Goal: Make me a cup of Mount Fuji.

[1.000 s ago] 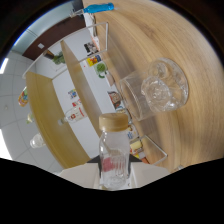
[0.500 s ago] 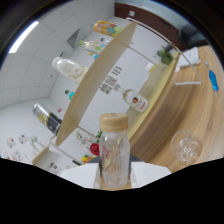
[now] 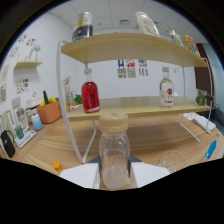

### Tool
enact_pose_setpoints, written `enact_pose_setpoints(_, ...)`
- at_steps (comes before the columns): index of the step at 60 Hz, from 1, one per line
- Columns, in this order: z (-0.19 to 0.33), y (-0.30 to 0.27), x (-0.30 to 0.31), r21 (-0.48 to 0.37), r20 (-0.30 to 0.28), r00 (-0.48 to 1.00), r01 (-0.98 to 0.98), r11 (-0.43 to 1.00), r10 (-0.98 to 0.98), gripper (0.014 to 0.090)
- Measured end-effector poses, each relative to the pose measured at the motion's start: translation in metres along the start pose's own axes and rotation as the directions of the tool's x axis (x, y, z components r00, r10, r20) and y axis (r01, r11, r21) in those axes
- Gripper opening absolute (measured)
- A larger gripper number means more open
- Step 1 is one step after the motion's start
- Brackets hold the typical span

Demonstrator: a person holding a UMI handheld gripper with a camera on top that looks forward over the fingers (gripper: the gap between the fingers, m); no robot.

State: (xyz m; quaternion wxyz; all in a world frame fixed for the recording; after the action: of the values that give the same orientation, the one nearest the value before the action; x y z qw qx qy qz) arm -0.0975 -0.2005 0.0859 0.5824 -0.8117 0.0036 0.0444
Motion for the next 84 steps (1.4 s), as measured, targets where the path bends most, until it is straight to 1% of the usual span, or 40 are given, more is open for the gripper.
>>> enact_pose_setpoints(10,0.008,0.02,0.003,-0.047,-0.035,0.998,0.05,0.998,-0.052,0.0409)
enact_pose_setpoints(13,0.009,0.022,0.003,-0.051,-0.034,0.998,0.055,0.997,-0.057,0.0411)
enact_pose_setpoints(19,0.009,0.034,0.004,-0.087,-0.039,0.997,0.067,0.994,-0.07,0.0417)
enact_pose_setpoints(31,-0.002,0.038,0.004,-0.077,-0.046,0.997,0.056,0.995,-0.06,0.0432)
enact_pose_setpoints(39,-0.008,0.042,0.003,-0.098,-0.047,0.998,0.035,0.995,-0.04,0.045)
enact_pose_setpoints(41,-0.009,0.045,0.004,-0.113,-0.046,0.998,0.032,0.993,-0.038,0.0486)
enact_pose_setpoints(44,-0.013,0.045,0.003,-0.131,-0.041,0.999,0.027,0.991,-0.033,0.0563)
enact_pose_setpoints(45,-0.014,0.045,0.002,-0.135,-0.037,0.999,0.025,0.99,-0.03,0.0602)
enact_pose_setpoints(49,-0.023,0.043,0.001,-0.17,-0.025,1.0,0.015,0.985,-0.02,0.0809)
enact_pose_setpoints(50,-0.027,0.042,0.002,-0.174,-0.024,1.0,0.014,0.985,-0.018,0.0851)
enact_pose_setpoints(51,-0.03,0.039,0.003,-0.176,-0.025,1.0,0.012,0.984,-0.017,0.0864)
enact_pose_setpoints(53,-0.038,0.033,0.003,-0.175,-0.026,1.0,0.007,0.985,-0.012,0.0852)
enact_pose_setpoints(58,-0.061,0.016,0.008,-0.163,-0.026,0.999,0.018,0.986,-0.023,0.0858)
enact_pose_setpoints(65,-0.092,0.001,0.025,-0.163,-0.046,0.998,0.032,0.986,-0.04,0.086)
enact_pose_setpoints(72,-0.116,-0.007,0.053,-0.185,-0.09,0.995,0.026,0.982,-0.043,0.0865)
enact_pose_setpoints(75,-0.124,-0.012,0.068,-0.204,-0.128,0.991,0.007,0.979,-0.034,0.0863)
enact_pose_setpoints(77,-0.129,-0.019,0.074,-0.215,-0.14,0.99,-0.001,0.977,-0.03,0.0852)
enact_pose_setpoints(81,-0.135,-0.044,0.087,-0.205,-0.173,0.984,-0.006,0.979,-0.03,0.0854)
enact_pose_setpoints(84,-0.138,-0.07,0.09,-0.186,-0.174,0.984,-0.01,0.983,-0.023,0.0856)
